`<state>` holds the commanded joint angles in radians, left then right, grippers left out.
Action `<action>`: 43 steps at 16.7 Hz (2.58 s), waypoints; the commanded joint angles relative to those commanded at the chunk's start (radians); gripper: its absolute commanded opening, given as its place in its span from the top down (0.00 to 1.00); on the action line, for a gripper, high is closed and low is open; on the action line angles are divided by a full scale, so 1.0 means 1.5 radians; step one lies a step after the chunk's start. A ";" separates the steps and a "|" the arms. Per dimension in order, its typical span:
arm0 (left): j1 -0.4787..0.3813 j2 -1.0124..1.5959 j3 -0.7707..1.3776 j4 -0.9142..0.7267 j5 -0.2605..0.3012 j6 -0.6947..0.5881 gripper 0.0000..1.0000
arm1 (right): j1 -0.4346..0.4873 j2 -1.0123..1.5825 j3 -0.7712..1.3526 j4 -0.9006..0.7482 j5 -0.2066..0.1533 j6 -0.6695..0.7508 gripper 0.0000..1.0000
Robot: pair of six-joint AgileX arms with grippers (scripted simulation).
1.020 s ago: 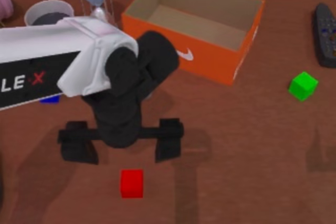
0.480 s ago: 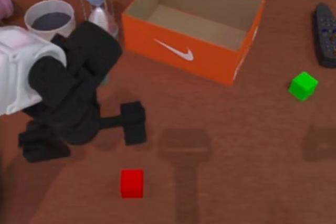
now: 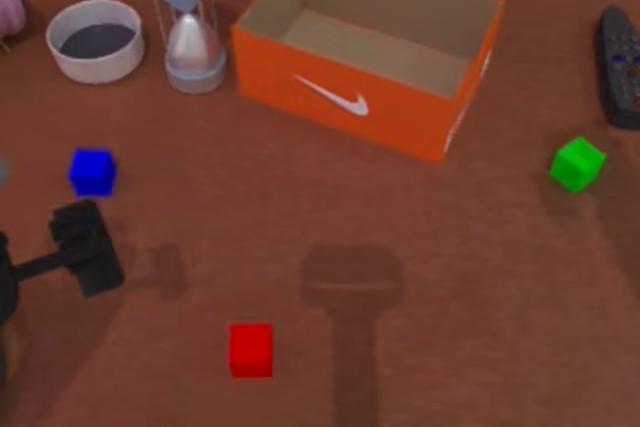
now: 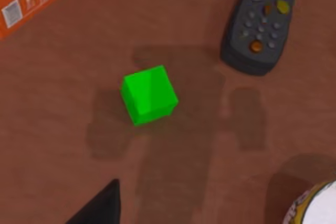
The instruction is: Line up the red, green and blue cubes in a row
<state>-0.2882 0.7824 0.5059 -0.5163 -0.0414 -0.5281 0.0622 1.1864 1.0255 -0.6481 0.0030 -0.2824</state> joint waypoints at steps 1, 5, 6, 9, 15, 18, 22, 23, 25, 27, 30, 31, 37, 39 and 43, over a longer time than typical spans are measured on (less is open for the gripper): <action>0.024 -0.059 -0.042 0.032 0.000 0.026 0.00 | 0.004 0.083 0.063 -0.042 0.001 -0.018 0.00; 0.107 -0.258 -0.186 0.153 0.005 0.141 0.00 | 0.018 0.378 0.292 -0.197 0.002 -0.084 0.00; 0.124 -0.300 -0.215 0.181 0.008 0.170 0.00 | 0.022 0.439 0.344 -0.231 0.003 -0.098 0.00; 0.167 -0.409 -0.282 0.258 0.016 0.252 0.00 | 0.030 0.591 0.482 -0.316 0.002 -0.136 0.00; 0.205 -0.518 -0.336 0.342 0.027 0.349 0.00 | 0.039 0.750 0.641 -0.397 0.001 -0.175 0.00; 0.205 -0.522 -0.337 0.344 0.028 0.352 0.00 | 0.039 0.754 0.646 -0.399 0.001 -0.176 0.00; 0.205 -0.522 -0.337 0.344 0.028 0.352 0.00 | 0.037 0.756 0.633 -0.387 0.001 -0.177 0.00; 0.205 -0.522 -0.337 0.344 0.028 0.352 0.00 | 0.038 0.761 0.621 -0.371 0.001 -0.177 0.00; 0.205 -0.522 -0.337 0.344 0.028 0.352 0.00 | 0.038 0.775 0.588 -0.320 0.001 -0.176 0.00; 0.205 -0.522 -0.337 0.344 0.028 0.352 0.00 | 0.039 0.790 0.552 -0.263 0.001 -0.175 0.00; 0.205 -0.522 -0.337 0.344 0.028 0.352 0.00 | 0.040 0.806 0.520 -0.223 0.001 -0.175 0.00; 0.205 -0.522 -0.337 0.344 0.028 0.352 0.00 | 0.040 0.806 0.520 -0.222 0.001 -0.175 0.00; 0.205 -0.522 -0.337 0.344 0.028 0.352 0.00 | 0.040 0.806 0.520 -0.222 0.001 -0.175 0.30; 0.205 -0.522 -0.337 0.344 0.028 0.352 0.00 | 0.040 0.806 0.520 -0.222 0.001 -0.175 0.45; 0.205 -0.522 -0.337 0.344 0.028 0.352 0.00 | 0.040 0.806 0.520 -0.222 0.001 -0.175 0.75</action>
<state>0.0200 0.0000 0.0000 0.0000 0.0000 0.0000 0.1216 2.3951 1.8056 -0.9812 0.0051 -0.5446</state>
